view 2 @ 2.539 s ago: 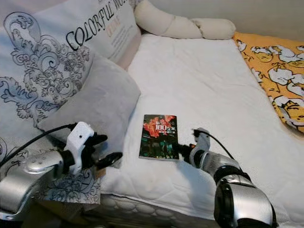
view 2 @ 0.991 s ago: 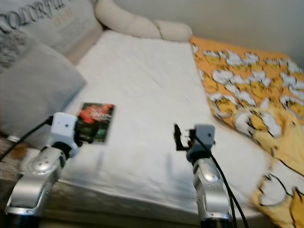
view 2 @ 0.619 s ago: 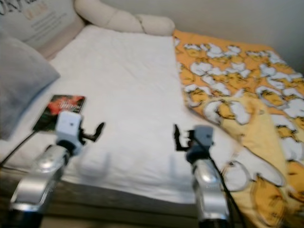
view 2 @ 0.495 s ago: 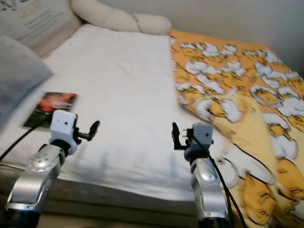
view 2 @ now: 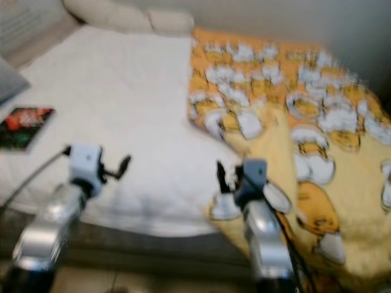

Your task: Clean up the room

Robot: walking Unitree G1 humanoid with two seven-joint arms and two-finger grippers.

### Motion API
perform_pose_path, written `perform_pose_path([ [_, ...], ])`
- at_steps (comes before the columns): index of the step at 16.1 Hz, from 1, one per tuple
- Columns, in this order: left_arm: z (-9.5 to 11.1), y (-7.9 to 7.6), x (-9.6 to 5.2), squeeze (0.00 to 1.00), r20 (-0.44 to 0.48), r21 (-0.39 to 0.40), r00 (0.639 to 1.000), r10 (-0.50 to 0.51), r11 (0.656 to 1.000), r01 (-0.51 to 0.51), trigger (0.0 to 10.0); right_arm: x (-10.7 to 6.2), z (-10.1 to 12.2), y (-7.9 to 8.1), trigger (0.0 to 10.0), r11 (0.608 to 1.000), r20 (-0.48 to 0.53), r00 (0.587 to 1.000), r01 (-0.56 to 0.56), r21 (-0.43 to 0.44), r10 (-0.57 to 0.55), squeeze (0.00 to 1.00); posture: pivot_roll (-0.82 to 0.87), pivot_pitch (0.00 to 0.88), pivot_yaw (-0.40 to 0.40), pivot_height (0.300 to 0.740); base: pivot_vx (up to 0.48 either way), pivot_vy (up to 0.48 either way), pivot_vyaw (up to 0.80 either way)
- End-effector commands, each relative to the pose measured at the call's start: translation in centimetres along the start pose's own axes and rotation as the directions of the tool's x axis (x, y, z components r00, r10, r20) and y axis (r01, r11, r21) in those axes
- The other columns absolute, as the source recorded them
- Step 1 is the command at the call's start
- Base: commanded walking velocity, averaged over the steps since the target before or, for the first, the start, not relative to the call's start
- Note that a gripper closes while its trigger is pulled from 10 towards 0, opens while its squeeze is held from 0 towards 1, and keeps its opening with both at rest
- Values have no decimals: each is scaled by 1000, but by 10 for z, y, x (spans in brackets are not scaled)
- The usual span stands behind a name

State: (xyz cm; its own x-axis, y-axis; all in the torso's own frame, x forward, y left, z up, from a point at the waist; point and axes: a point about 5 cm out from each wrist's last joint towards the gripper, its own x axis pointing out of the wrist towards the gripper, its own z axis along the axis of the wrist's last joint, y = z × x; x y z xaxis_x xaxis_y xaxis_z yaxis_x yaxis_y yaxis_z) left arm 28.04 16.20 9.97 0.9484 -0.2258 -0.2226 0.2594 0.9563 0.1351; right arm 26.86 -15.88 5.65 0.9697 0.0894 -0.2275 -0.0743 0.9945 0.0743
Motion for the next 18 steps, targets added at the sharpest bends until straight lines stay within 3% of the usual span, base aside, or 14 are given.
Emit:
perform_pose_path([
  [1,6,1,1,329,21,23,1000,-14,1000,13,10000,1,0,0,10000,1000,-12,1000,2,-10,-2,0,68,0,-53,740,0,0,0],
  [6,4,-3,1,325,0,61,997,-83,995,82,10000,4,-2,0,10000,999,-48,999,6,-39,-8,0,64,0,-45,740,0,0,0],
  [7,4,-3,1,329,-1,67,996,-91,994,91,10000,5,-1,1,10000,999,-43,999,-13,-36,11,1000,63,0,-43,740,0,0,0],
  [8,5,-4,2,329,-3,73,995,-102,992,102,10000,6,0,6,10000,998,-37,998,-57,-11,56,1000,60,0,-37,740,0,0,0],
  [10,5,-6,2,333,-14,93,990,-142,985,143,10000,13,-3,12,10000,988,-94,988,-130,-81,122,1000,55,0,-27,740,0,0,0],
  [12,4,-7,3,325,-34,125,982,-184,974,187,10000,25,-11,20,10000,951,-203,954,-256,-176,219,1000,54,0,-18,740,0,0,0],
  [13,4,-8,2,329,-47,134,977,-208,968,212,10000,30,-13,22,10000,920,-254,933,-315,-232,255,1000,58,0,-19,740,0,0,0],
  [16,2,-7,-4,325,-109,176,953,-284,938,299,10000,49,-18,22,10000,770,-415,861,-471,-431,294,1000,92,0,-25,740,0,0,0],
  [18,1,-8,-12,322,-160,215,927,-339,905,368,10000,56,-20,19,10000,702,-499,824,-523,-484,270,1000,114,0,-24,740,0,0,0],
])
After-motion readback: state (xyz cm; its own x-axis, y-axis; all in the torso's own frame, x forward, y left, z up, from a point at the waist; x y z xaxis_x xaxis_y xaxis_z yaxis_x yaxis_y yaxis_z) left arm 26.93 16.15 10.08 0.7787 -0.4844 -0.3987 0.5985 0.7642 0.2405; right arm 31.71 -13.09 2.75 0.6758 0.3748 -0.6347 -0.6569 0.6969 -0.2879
